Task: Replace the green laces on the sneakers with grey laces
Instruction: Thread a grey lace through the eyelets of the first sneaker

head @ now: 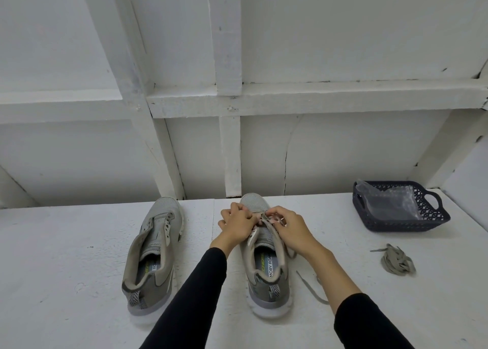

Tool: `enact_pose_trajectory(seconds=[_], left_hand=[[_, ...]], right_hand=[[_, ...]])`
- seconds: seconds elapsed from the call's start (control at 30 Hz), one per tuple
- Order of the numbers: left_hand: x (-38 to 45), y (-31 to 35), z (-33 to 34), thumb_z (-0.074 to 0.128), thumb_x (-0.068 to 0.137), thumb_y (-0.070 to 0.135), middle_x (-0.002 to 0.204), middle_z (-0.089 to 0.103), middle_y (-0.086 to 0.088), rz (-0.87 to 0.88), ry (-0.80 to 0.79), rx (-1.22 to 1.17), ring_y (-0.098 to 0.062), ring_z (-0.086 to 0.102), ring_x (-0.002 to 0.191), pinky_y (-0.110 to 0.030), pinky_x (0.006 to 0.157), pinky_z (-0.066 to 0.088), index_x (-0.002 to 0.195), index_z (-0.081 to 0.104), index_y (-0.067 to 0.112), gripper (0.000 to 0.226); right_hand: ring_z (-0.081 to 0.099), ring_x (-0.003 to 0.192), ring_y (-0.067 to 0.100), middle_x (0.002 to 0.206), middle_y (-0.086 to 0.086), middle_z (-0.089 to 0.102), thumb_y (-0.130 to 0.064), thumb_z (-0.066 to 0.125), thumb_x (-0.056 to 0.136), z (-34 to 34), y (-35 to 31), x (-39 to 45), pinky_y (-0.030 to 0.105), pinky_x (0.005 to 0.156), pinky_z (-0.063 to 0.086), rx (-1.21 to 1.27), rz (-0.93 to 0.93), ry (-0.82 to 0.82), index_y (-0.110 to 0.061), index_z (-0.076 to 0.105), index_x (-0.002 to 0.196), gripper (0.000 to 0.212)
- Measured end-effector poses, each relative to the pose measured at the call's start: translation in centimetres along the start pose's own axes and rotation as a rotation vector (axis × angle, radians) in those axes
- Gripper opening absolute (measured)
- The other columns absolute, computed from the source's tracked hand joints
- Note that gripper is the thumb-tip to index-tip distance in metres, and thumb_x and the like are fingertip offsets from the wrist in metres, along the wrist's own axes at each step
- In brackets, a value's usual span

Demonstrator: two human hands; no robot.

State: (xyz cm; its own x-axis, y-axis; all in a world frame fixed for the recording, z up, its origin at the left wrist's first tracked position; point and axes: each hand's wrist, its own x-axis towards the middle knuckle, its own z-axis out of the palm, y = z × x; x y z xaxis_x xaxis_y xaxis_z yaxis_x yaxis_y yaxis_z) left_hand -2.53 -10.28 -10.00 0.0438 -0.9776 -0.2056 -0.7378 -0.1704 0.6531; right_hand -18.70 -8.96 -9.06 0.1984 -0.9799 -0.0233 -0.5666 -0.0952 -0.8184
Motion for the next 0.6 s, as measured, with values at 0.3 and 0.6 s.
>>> enact_pose_trajectory(seconds=[0.3, 0.6], left_hand=[[0.2, -0.2, 1.2, 0.047, 0.098, 0.044, 0.127, 0.034, 0.006, -0.048, 0.05, -0.021, -0.02, 0.024, 0.12, -0.041, 0.101, 0.018, 0.094, 0.065, 0.018, 0.033], [0.1, -0.4, 1.5, 0.044, 0.099, 0.048, 0.123, 0.033, 0.009, -0.05, 0.085, -0.049, -0.018, 0.024, 0.117, -0.044, 0.105, 0.018, 0.1, 0.073, 0.024, 0.038]], right_hand=[[0.055, 0.091, 0.022, 0.097, 0.006, 0.062, -0.014, 0.039, 0.1, 0.2, -0.1, 1.1, 0.032, 0.078, 0.043, -0.229, 0.089, -0.09, -0.011, 0.06, 0.096, 0.022], [0.04, 0.061, 0.016, 0.066, 0.006, 0.048, -0.026, 0.031, 0.105, 0.6, -0.3, 1.5, 0.029, 0.058, 0.03, 0.272, 0.382, -0.092, -0.014, 0.053, 0.074, 0.04]])
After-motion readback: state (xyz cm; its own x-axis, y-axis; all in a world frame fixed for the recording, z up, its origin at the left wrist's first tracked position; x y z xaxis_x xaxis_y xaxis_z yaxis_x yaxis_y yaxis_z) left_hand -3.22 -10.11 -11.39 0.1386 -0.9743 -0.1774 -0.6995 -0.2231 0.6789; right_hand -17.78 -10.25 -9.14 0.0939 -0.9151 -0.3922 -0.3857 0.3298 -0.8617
